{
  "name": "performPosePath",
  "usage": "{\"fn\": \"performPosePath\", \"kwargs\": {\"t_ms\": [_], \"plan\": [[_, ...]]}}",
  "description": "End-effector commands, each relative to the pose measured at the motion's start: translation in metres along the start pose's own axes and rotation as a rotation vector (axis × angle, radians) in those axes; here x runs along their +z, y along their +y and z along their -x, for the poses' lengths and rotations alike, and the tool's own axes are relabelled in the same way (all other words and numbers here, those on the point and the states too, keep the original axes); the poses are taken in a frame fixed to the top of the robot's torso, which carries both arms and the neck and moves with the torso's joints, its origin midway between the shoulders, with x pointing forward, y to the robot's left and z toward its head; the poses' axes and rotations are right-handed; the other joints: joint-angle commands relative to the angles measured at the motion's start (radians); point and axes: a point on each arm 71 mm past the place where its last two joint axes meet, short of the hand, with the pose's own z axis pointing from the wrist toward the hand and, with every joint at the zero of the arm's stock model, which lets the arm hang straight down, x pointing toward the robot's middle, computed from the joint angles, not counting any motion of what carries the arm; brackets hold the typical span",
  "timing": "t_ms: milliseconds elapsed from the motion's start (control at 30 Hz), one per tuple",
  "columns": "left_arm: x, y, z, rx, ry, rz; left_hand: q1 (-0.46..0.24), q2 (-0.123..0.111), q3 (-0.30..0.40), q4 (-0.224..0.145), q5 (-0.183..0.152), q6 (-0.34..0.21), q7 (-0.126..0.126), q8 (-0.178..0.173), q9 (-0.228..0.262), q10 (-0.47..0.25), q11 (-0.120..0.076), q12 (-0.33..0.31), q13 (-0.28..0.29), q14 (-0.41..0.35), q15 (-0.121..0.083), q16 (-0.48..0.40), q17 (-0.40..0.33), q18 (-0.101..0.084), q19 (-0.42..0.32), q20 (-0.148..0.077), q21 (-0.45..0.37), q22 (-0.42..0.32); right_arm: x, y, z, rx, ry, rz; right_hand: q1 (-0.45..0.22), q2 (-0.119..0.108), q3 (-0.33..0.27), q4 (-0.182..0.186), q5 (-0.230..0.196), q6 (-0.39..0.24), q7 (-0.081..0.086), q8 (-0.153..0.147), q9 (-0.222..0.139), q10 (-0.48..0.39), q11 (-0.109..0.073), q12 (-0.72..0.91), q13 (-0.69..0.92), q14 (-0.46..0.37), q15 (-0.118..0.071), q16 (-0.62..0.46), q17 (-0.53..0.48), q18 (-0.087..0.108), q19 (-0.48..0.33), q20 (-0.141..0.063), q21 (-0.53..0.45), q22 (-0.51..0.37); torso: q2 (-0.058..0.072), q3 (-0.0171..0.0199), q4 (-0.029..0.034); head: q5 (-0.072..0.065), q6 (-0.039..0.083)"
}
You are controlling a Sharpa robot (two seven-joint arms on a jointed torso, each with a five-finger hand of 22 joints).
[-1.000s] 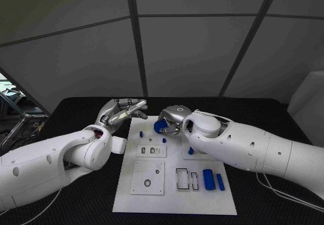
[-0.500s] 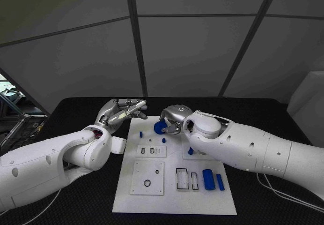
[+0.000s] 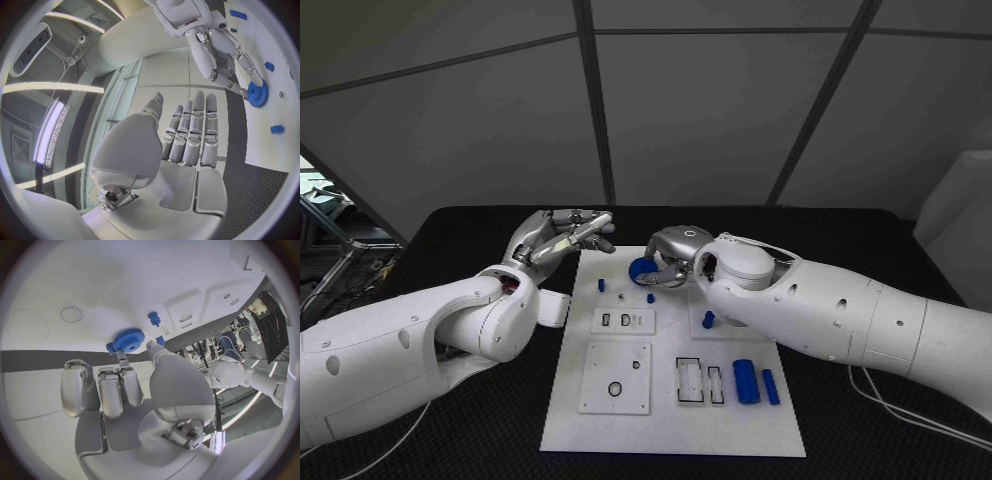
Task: Assemble the parts on the task board
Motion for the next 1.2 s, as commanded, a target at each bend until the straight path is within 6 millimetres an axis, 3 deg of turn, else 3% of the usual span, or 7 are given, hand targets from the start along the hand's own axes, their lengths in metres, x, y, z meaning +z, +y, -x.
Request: {"fn": "performPosePath", "kwargs": {"t_ms": [33,100,200,433,800,1000,1200], "plan": [[0.000,-0.001,-0.001,-0.005,0.008,-0.005,-0.002,0.006,0.001,-0.006,-0.005,0.003,0.003,-0.007,0.000,-0.003,0.001,-0.005,0.002,-0.003,0.003,-0.006,-0.001,-0.014,-0.006,0.000,-0.007,-0.001,0.000,-0.001,-0.007,0.048,0.081,0.001,-0.046,-0.008,-0.031,0.032,0.029,0.000,0.003,-0.004,0.001,0.042,0.008,0.006,0.188,0.106,0.008,0.005,0.263,-0.008,0.004,0.003,0.004,0.050,0.000,0.0000,0.0004,0.000,-0.002],[0.000,-0.001,-0.001,-0.005,0.008,-0.004,-0.002,0.006,0.001,-0.006,-0.005,0.003,0.003,-0.007,0.000,-0.003,0.001,-0.005,0.002,-0.003,0.004,-0.006,-0.001,-0.013,-0.006,0.000,-0.007,-0.001,0.000,-0.002,-0.007,0.052,0.086,-0.003,-0.046,-0.009,-0.047,0.036,0.076,0.001,0.003,-0.006,0.002,0.043,0.008,0.007,0.189,0.106,0.008,0.005,0.263,-0.009,0.005,0.003,0.004,0.051,0.000,0.0000,0.0004,0.001,-0.003],[0.000,-0.001,-0.001,-0.005,0.008,-0.004,-0.002,0.006,0.001,-0.006,-0.005,0.003,0.003,-0.007,0.001,-0.003,0.001,-0.005,0.002,-0.003,0.004,-0.006,-0.001,-0.013,-0.006,0.000,-0.007,-0.001,0.000,-0.004,-0.007,0.056,0.084,-0.013,-0.030,-0.004,-0.055,0.028,0.090,0.000,0.003,-0.008,0.002,0.043,0.008,0.007,0.190,0.106,0.008,0.005,0.263,-0.009,0.006,0.004,0.005,0.053,0.000,-0.0005,0.0004,0.001,-0.003],[0.000,-0.001,0.000,-0.004,0.007,-0.003,-0.002,0.007,0.002,-0.006,-0.005,0.003,0.003,-0.007,0.001,-0.004,0.001,-0.005,0.002,-0.003,0.004,-0.007,-0.001,-0.013,-0.006,0.000,-0.007,-0.001,-0.001,-0.009,-0.005,0.042,0.058,-0.036,0.044,0.017,-0.058,-0.014,0.093,0.003,0.004,-0.009,0.003,0.045,0.008,0.009,0.192,0.106,0.009,0.005,0.263,-0.009,0.006,0.005,0.005,0.053,0.000,-0.0002,-0.0002,0.000,-0.004],[0.000,-0.001,0.000,-0.003,0.005,-0.003,-0.001,0.008,0.002,-0.007,-0.004,0.003,0.003,-0.007,0.000,-0.004,0.002,-0.005,0.002,-0.003,0.004,-0.007,-0.001,-0.013,-0.006,0.000,-0.007,-0.001,-0.007,-0.014,-0.001,0.042,0.009,-0.039,0.117,0.039,-0.038,-0.066,0.062,0.020,0.001,-0.005,0.007,0.055,0.005,0.019,0.203,0.106,0.006,0.005,0.263,-0.010,0.011,0.003,0.009,0.061,0.000,0.0005,0.0001,0.000,-0.005],[0.000,-0.001,0.001,-0.002,0.003,-0.003,-0.001,0.008,0.002,-0.007,-0.004,0.003,0.003,-0.007,0.000,-0.004,0.002,-0.005,0.002,-0.003,0.004,-0.007,-0.001,-0.013,-0.006,0.000,-0.007,-0.001,-0.014,-0.019,0.004,0.055,-0.050,-0.042,0.132,0.038,-0.034,-0.080,0.059,0.025,0.001,-0.004,0.008,0.056,0.005,0.020,0.204,0.106,0.006,0.005,0.263,-0.011,0.012,0.002,0.010,0.063,-0.001,-0.0005,0.0002,-0.002,-0.006],[0.000,-0.001,0.002,0.000,0.001,-0.003,-0.001,0.008,0.002,-0.007,-0.004,0.003,0.003,-0.007,0.000,-0.004,0.002,-0.005,0.002,-0.003,0.004,-0.007,-0.001,-0.013,-0.006,0.000,-0.007,-0.001,-0.034,-0.032,0.016,0.103,-0.174,-0.036,0.138,0.030,-0.035,-0.089,0.082,0.027,0.001,-0.005,0.008,0.056,0.005,0.019,0.204,0.106,0.005,0.005,0.263,-0.011,0.014,0.001,0.011,0.066,-0.002,0.0008,-0.0010,-0.004,0.000]]}}
